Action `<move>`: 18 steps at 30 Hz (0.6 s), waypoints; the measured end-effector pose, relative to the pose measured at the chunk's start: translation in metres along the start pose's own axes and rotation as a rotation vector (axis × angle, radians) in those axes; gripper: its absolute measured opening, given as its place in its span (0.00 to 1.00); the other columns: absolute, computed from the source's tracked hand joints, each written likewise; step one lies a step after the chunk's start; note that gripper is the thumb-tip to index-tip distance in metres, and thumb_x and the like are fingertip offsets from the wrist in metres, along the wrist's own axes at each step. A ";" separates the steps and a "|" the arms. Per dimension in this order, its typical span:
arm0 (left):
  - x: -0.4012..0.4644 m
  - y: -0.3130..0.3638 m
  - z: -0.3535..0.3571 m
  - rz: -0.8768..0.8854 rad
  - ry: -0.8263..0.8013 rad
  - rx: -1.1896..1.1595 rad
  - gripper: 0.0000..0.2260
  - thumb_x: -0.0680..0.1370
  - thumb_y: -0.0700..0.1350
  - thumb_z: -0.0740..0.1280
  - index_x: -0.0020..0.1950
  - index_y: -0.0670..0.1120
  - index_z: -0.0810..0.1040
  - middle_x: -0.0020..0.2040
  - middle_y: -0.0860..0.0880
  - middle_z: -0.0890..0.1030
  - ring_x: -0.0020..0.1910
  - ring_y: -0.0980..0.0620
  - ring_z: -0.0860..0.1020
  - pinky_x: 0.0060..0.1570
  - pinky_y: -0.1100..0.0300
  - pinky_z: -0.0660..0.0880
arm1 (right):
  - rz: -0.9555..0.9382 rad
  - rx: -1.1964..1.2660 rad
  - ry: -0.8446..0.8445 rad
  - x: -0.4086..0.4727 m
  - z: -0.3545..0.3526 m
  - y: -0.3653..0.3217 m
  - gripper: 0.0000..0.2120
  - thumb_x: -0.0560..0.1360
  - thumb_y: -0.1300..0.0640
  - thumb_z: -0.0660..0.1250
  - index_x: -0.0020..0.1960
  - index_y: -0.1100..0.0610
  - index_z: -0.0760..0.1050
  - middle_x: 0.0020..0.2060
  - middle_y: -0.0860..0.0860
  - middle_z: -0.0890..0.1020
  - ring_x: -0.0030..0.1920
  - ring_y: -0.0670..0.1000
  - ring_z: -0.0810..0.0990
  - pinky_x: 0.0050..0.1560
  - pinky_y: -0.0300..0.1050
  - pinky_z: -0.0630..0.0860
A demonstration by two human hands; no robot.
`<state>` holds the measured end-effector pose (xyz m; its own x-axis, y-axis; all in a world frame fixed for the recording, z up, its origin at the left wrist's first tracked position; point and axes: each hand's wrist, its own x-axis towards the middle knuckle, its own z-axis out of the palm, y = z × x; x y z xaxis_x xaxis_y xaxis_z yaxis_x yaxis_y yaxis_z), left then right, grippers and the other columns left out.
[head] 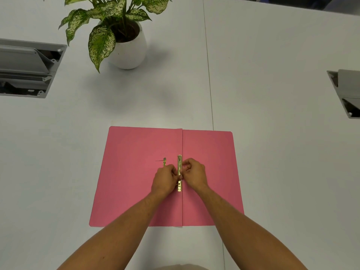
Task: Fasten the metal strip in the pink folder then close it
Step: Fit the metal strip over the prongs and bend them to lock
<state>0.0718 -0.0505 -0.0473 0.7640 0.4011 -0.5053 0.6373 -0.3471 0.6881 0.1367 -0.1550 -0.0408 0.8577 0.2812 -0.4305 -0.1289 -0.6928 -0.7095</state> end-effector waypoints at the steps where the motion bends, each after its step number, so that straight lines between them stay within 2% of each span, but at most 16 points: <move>1: 0.000 0.000 0.000 0.006 0.005 0.010 0.06 0.69 0.42 0.74 0.39 0.44 0.78 0.33 0.45 0.83 0.36 0.44 0.81 0.40 0.48 0.79 | -0.006 -0.011 -0.006 0.001 -0.001 0.001 0.12 0.69 0.71 0.65 0.49 0.59 0.79 0.33 0.50 0.81 0.30 0.43 0.78 0.28 0.28 0.73; 5: -0.001 -0.003 0.002 0.068 0.015 0.055 0.08 0.70 0.43 0.74 0.44 0.46 0.76 0.35 0.48 0.81 0.37 0.45 0.79 0.39 0.48 0.78 | -0.045 -0.064 0.000 0.006 -0.001 -0.001 0.15 0.70 0.70 0.60 0.50 0.58 0.79 0.33 0.49 0.81 0.30 0.43 0.77 0.27 0.28 0.72; 7: -0.003 -0.005 0.003 0.118 0.027 0.101 0.10 0.71 0.45 0.73 0.47 0.48 0.74 0.36 0.51 0.78 0.38 0.46 0.78 0.38 0.49 0.77 | -0.069 -0.048 0.017 0.010 -0.001 -0.004 0.13 0.72 0.67 0.61 0.51 0.57 0.79 0.33 0.48 0.80 0.30 0.44 0.78 0.27 0.28 0.72; 11: -0.002 -0.008 0.005 0.171 0.028 0.130 0.15 0.72 0.45 0.70 0.57 0.54 0.74 0.39 0.51 0.76 0.40 0.48 0.76 0.39 0.50 0.76 | -0.155 -0.086 -0.020 0.020 -0.003 -0.010 0.10 0.75 0.65 0.65 0.53 0.57 0.80 0.41 0.53 0.84 0.38 0.48 0.81 0.37 0.29 0.73; 14: 0.000 -0.010 0.005 0.186 0.009 0.167 0.17 0.74 0.46 0.69 0.62 0.55 0.73 0.44 0.49 0.76 0.44 0.47 0.75 0.44 0.50 0.75 | -0.177 -0.111 -0.045 0.029 -0.007 -0.015 0.07 0.73 0.65 0.67 0.50 0.59 0.81 0.42 0.54 0.85 0.41 0.50 0.82 0.44 0.38 0.77; 16: 0.000 -0.011 0.006 0.200 0.005 0.192 0.17 0.75 0.47 0.67 0.63 0.55 0.73 0.44 0.50 0.74 0.43 0.49 0.74 0.43 0.52 0.74 | -0.189 -0.152 -0.066 0.035 -0.009 -0.017 0.04 0.73 0.65 0.68 0.46 0.60 0.81 0.41 0.55 0.85 0.40 0.50 0.81 0.45 0.41 0.78; 18: 0.000 -0.010 0.007 0.193 0.021 0.205 0.13 0.76 0.48 0.66 0.59 0.57 0.73 0.40 0.56 0.71 0.37 0.55 0.73 0.36 0.57 0.69 | -0.200 -0.205 -0.082 0.040 -0.011 -0.018 0.02 0.73 0.64 0.69 0.44 0.60 0.80 0.38 0.55 0.84 0.38 0.51 0.80 0.43 0.43 0.77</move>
<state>0.0659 -0.0527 -0.0574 0.8722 0.3276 -0.3633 0.4892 -0.5819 0.6497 0.1794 -0.1385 -0.0390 0.8115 0.4730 -0.3431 0.1494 -0.7356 -0.6607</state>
